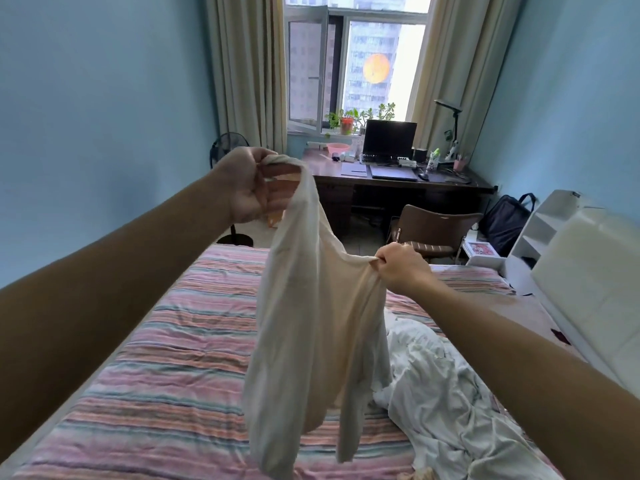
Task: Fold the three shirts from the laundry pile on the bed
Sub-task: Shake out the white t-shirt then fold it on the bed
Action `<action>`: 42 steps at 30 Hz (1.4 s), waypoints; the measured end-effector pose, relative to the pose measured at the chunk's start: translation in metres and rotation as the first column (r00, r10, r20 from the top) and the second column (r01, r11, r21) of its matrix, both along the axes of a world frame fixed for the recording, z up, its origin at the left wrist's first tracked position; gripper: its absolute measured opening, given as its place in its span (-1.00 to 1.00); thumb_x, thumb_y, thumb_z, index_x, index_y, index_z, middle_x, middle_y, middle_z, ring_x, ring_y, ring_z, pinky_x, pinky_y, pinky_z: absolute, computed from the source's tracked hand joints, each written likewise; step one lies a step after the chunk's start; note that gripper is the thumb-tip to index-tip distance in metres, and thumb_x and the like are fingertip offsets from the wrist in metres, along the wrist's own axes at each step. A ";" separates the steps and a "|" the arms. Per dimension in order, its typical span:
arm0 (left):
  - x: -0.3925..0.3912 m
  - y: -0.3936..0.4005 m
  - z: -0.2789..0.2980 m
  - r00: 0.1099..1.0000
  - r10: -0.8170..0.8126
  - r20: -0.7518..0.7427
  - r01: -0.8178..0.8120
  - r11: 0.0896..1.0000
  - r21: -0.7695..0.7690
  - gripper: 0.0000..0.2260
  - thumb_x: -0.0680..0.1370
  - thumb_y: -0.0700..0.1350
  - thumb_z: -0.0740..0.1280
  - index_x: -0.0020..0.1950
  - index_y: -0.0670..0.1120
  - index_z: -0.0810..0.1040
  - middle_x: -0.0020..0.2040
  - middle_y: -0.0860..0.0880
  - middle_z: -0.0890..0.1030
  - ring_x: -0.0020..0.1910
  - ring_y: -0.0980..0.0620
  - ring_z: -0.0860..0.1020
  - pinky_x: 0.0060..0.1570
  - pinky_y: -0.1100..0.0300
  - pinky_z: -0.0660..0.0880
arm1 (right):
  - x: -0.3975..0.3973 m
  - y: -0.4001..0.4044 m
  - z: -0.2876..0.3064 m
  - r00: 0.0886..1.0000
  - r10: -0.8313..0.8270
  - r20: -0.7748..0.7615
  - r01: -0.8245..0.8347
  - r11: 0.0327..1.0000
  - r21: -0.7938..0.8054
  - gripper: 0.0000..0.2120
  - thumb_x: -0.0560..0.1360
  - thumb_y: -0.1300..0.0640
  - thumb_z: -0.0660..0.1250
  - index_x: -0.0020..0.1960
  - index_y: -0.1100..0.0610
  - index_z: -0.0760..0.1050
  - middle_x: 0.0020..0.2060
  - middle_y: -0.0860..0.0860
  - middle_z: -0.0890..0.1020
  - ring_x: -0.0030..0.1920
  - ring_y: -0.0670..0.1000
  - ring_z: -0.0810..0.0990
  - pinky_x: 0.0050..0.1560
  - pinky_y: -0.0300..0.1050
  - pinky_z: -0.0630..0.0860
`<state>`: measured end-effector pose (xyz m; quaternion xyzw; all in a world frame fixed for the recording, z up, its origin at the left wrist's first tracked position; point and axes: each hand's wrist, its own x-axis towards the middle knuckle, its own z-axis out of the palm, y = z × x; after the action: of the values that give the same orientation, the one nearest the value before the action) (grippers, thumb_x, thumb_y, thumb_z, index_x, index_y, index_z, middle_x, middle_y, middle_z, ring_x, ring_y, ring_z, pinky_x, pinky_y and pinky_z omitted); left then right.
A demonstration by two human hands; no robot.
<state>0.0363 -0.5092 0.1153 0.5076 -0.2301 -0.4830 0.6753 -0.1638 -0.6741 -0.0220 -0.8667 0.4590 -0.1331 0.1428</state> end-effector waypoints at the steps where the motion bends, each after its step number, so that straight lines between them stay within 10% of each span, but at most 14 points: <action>1: -0.006 -0.002 0.003 1.000 -0.009 0.003 0.009 1.000 -0.020 -0.61 0.62 -0.09 0.01 -0.19 -0.17 0.55 -0.29 -0.12 0.67 -0.33 -0.08 0.68 -0.25 0.01 0.65 | 0.001 0.002 -0.001 1.000 -0.017 0.013 0.016 1.000 0.011 -0.75 0.56 0.00 0.24 -0.17 0.12 0.56 0.00 0.19 0.66 0.04 0.26 0.61 -0.08 -0.05 0.44; 8: -0.047 -0.019 0.011 0.998 0.015 -0.053 -0.020 0.996 -0.090 -0.60 0.67 -0.05 0.03 -0.07 -0.27 0.54 -0.02 -0.27 0.57 -0.12 -0.30 0.62 -0.31 -0.02 0.66 | 0.016 0.063 0.014 0.834 -0.019 0.552 -0.086 0.983 0.163 -0.18 0.55 -0.40 -0.10 -0.47 0.20 0.51 -0.53 0.14 0.62 -0.40 0.13 0.65 -0.13 0.05 0.59; 15: -0.062 -0.024 0.023 0.983 -0.055 -0.175 0.032 0.990 -0.136 -0.64 0.66 0.01 0.07 0.22 -0.22 0.47 0.49 -0.32 0.22 -0.03 -0.46 0.61 -0.05 -0.15 0.61 | 0.026 0.096 0.017 0.917 0.097 0.386 -0.131 0.989 0.063 -0.50 0.37 -0.39 0.34 -0.05 0.04 0.63 -0.17 -0.08 0.72 -0.19 -0.03 0.66 -0.23 -0.13 0.52; 25: -0.053 -0.001 0.046 0.989 -0.074 -0.128 0.044 0.975 -0.219 -0.58 0.67 0.05 0.03 0.33 -0.20 0.42 0.29 -0.47 0.38 -0.05 -0.38 0.65 -0.12 -0.01 0.66 | 0.034 0.072 0.018 0.942 0.020 0.336 -0.066 0.990 0.125 -0.68 0.36 -0.18 0.43 -0.05 0.03 0.65 -0.18 -0.04 0.70 -0.13 0.06 0.64 -0.15 -0.08 0.54; 30: -0.040 0.009 0.053 0.998 -0.011 -0.057 -0.002 0.975 -0.223 -0.55 0.67 0.08 0.00 0.32 -0.19 0.45 -0.02 -0.41 0.53 -0.04 -0.30 0.67 -0.05 -0.02 0.64 | 0.038 0.057 0.021 0.927 -0.051 0.372 -0.004 0.989 0.145 -0.68 0.50 0.05 0.34 -0.39 0.10 0.43 -0.37 0.04 0.55 -0.23 0.17 0.49 -0.23 -0.11 0.36; 36: 0.012 0.020 0.029 0.962 0.274 0.011 -0.273 0.961 -0.045 -0.60 0.65 0.08 0.03 0.31 -0.09 0.47 0.13 -0.35 0.55 -0.10 -0.20 0.70 -0.16 0.02 0.66 | 0.046 0.036 0.044 0.821 -0.101 0.562 -0.083 0.953 0.292 -0.69 0.46 0.17 0.30 -0.46 0.06 0.52 -0.45 0.03 0.52 -0.29 0.11 0.53 -0.21 0.13 0.60; 42: 0.024 0.024 -0.022 0.956 0.265 0.128 -0.289 0.928 0.235 -0.66 0.63 0.02 0.11 0.25 -0.21 0.36 0.15 -0.33 0.53 -0.07 -0.21 0.64 -0.24 -0.01 0.64 | 0.061 0.038 0.082 0.711 -0.182 0.679 -0.228 0.854 0.468 -0.68 0.57 0.13 0.34 -0.35 0.16 0.44 -0.33 0.13 0.43 -0.27 0.11 0.40 -0.24 -0.01 0.40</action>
<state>0.0601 -0.4854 0.0931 0.6384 -0.1248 -0.3836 0.6556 -0.1025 -0.6366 0.0601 -0.6838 0.3764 -0.3211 0.5363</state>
